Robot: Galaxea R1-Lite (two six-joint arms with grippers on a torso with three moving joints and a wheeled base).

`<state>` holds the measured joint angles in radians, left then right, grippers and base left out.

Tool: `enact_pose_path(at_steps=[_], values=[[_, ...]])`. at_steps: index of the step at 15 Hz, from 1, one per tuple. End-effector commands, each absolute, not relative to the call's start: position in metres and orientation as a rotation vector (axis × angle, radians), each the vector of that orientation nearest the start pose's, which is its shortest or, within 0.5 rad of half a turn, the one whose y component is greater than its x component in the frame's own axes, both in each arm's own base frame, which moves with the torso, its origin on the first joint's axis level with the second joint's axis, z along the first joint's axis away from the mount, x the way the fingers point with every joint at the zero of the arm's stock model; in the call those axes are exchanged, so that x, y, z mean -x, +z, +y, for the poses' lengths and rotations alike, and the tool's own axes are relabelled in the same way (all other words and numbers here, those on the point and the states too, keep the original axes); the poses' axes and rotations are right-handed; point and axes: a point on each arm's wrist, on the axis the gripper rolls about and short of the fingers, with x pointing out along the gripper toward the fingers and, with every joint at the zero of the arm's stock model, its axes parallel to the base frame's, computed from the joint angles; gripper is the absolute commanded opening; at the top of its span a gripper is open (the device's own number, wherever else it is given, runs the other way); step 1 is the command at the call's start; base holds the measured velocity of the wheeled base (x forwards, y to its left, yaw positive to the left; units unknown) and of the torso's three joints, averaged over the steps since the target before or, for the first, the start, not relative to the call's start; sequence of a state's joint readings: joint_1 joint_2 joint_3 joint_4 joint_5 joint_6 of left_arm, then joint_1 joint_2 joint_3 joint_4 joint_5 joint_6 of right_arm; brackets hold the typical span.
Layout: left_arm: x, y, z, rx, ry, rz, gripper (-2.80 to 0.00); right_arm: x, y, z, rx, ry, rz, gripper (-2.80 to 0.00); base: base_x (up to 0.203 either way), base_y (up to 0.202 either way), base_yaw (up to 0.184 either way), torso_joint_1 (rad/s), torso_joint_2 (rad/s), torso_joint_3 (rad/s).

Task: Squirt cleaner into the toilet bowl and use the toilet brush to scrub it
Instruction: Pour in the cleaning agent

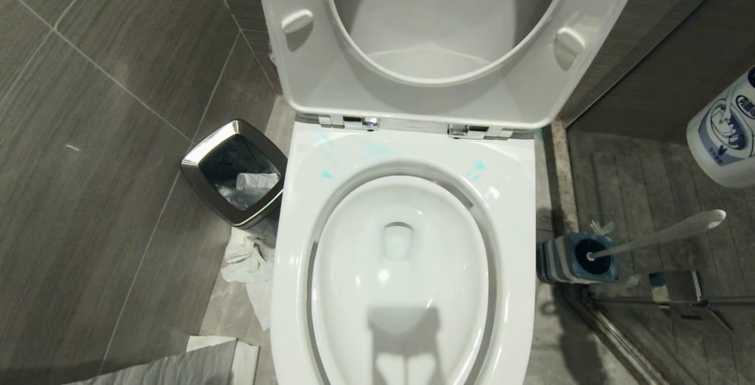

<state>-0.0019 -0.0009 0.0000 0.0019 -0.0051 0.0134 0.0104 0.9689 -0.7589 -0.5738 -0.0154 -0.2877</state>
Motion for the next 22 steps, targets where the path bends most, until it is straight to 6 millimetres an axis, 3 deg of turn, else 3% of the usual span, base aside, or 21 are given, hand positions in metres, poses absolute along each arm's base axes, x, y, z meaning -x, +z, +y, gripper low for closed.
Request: enact_pose_path(at_steps=[1, 4, 8, 12, 17, 19, 22], values=[[0.023, 0.075, 0.0, -0.014, -0.008, 0.003, -2.8, -0.122, 0.329, 0.001, 0.282, -0.057, -0.369, -2.8, 0.0, 0.0, 0.0, -0.002, 0.01, 0.208], [0.023, 0.075, 0.0, -0.013, -0.006, 0.005, -2.8, -0.129, 0.346, 0.007, 0.271, -0.018, -0.396, -2.8, 0.0, 0.0, 0.0, 0.001, 0.0, 0.198], [0.023, 0.075, 0.0, -0.011, -0.006, 0.005, -2.8, -0.124, 0.367, 0.017, 0.267, 0.073, -0.304, -2.8, 0.0, 0.0, 0.0, -0.001, 0.0, 0.172], [0.023, 0.075, 0.0, -0.011, -0.007, 0.005, -2.8, -0.13, 0.376, 0.035, 0.35, 0.171, -0.233, -2.8, 0.0, 0.0, 0.0, 0.0, 0.0, 0.022], [0.023, 0.075, 0.0, -0.012, -0.006, 0.005, -2.8, -0.147, 0.377, 0.091, 0.405, 0.199, -0.137, -2.8, 0.0, 0.0, 0.0, 0.0, 0.0, 0.0], [0.023, 0.075, 0.0, -0.012, -0.006, 0.005, -2.8, -0.157, 0.372, 0.115, 0.519, 0.205, -0.108, -2.8, 0.0, 0.0, 0.0, 0.0, 0.0, 0.0], [0.023, 0.075, 0.0, -0.012, -0.006, 0.005, -2.8, -0.164, 0.363, 0.135, 0.706, 0.251, -0.101, -2.8, 0.0, 0.0, 0.0, 0.0, 0.0, 0.0]])
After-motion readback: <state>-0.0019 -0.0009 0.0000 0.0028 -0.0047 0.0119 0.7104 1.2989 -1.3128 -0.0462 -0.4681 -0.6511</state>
